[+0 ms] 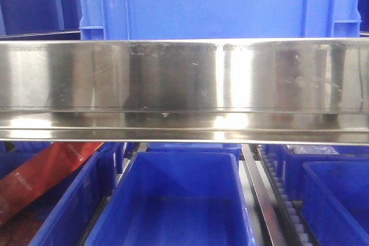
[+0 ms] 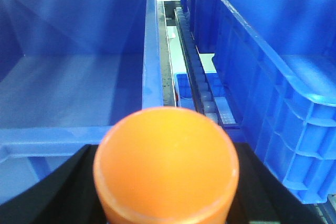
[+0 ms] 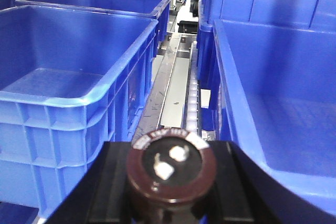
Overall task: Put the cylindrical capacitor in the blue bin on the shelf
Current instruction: 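Extend the left gripper with the orange cylinder over a blue bin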
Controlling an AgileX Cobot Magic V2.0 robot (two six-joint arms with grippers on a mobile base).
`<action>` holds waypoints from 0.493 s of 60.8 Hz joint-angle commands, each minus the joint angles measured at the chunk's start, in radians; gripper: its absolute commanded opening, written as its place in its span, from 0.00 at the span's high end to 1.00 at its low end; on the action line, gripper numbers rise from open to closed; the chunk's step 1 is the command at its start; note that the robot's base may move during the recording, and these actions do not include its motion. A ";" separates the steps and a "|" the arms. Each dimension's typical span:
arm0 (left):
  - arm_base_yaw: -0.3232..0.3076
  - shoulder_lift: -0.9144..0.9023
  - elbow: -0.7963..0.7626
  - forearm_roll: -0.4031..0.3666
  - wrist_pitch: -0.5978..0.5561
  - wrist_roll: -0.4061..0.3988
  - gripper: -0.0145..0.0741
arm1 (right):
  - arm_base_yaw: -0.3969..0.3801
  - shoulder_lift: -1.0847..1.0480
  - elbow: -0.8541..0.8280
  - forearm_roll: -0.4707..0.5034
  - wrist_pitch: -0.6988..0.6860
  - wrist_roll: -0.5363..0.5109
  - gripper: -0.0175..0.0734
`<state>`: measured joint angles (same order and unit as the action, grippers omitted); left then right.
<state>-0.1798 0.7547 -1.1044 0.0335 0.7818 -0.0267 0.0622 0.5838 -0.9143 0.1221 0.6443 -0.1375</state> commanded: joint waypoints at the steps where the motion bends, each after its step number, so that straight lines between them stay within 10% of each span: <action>1: -0.006 -0.002 -0.006 -0.003 -0.022 -0.004 0.96 | 0.001 -0.001 -0.003 -0.002 -0.024 -0.004 0.98; 30: -0.006 -0.002 -0.006 -0.003 -0.022 -0.004 0.96 | 0.001 -0.001 -0.003 -0.002 -0.024 -0.004 0.98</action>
<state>-0.1798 0.7547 -1.1044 0.0335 0.7818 -0.0267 0.0622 0.5838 -0.9143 0.1221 0.6443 -0.1375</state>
